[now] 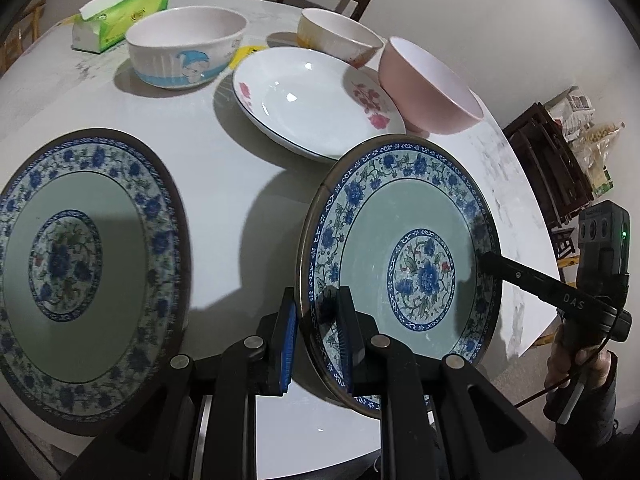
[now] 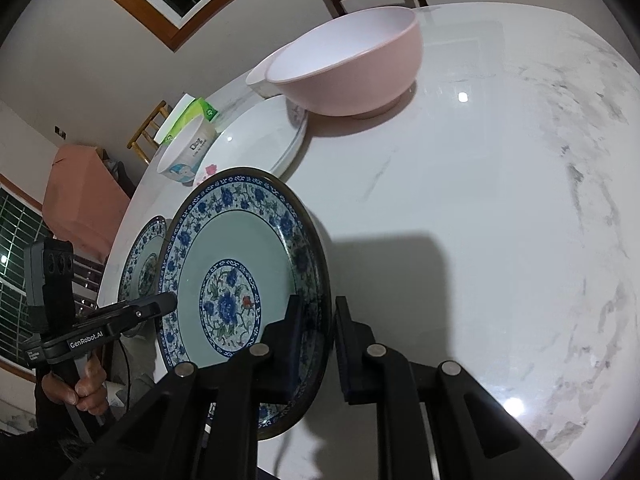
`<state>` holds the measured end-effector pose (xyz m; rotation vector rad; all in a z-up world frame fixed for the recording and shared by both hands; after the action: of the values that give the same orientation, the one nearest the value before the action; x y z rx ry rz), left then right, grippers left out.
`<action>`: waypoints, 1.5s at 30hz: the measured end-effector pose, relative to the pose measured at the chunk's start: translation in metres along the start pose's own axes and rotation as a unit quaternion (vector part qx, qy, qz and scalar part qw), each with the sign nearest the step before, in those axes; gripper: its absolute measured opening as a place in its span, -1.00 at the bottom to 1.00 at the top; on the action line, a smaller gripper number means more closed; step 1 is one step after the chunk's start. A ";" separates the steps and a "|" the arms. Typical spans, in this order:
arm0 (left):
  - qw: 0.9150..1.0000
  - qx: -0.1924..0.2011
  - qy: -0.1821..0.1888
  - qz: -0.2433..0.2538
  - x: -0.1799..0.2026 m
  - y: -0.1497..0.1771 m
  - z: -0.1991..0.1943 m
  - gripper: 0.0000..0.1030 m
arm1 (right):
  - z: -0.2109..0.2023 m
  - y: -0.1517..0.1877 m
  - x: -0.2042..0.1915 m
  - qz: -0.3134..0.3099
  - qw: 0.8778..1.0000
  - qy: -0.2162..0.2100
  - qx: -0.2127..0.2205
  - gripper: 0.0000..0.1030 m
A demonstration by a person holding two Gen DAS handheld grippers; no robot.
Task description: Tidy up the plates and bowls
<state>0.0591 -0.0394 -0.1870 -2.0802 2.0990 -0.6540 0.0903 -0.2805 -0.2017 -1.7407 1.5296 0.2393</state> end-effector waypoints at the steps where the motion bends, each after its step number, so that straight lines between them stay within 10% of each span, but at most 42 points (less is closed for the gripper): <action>1: 1.000 0.001 -0.001 -0.003 -0.003 0.000 -0.002 -0.71 | 0.001 -0.001 -0.002 -0.001 1.000 0.000 0.000 -0.70; 45: 0.978 0.062 -0.114 -0.164 -0.226 0.007 -0.082 -0.68 | 0.184 -0.026 -0.193 -0.069 0.989 -0.063 -0.112 -0.70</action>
<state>0.0338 0.1987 -0.1646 -2.3244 1.5723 -0.5343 0.1288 -0.0157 -0.1964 -1.9589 1.3264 0.4558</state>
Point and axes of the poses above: each gripper's, at about its wrist camera, not at the fingertips, and z roughly the way its jaws point, x to its right, y to its underside, the point moved 8 cm from there along z, roughly the way its jaws point, and after that the axes turned 11 degrees about -y, right-handed, at the moved point
